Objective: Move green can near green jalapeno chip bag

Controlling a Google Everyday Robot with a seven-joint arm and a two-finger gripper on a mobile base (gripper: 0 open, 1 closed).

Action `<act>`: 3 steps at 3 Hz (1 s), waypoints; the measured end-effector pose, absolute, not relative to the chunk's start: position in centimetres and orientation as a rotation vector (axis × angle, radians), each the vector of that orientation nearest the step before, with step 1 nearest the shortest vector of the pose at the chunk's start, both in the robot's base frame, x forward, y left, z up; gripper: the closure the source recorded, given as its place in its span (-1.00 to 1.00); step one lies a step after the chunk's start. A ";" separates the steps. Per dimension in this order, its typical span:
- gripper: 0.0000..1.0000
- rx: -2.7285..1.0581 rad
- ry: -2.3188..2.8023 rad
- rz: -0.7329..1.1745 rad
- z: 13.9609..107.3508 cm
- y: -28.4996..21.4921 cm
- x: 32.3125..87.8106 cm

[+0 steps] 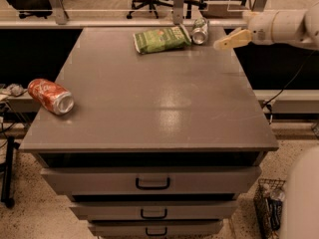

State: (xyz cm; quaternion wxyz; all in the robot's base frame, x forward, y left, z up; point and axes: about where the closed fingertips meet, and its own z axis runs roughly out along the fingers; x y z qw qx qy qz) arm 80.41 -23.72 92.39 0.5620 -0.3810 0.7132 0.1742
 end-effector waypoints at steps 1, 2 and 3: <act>-1.00 -0.872 1.735 0.315 95.3 -26.2 76.7; -1.00 -0.868 1.786 0.258 96.9 -28.0 72.0; -1.00 -0.854 1.831 0.217 97.8 -29.8 67.8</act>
Offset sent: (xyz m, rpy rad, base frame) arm -0.1590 -0.0692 0.0682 -0.1715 0.0532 -0.1817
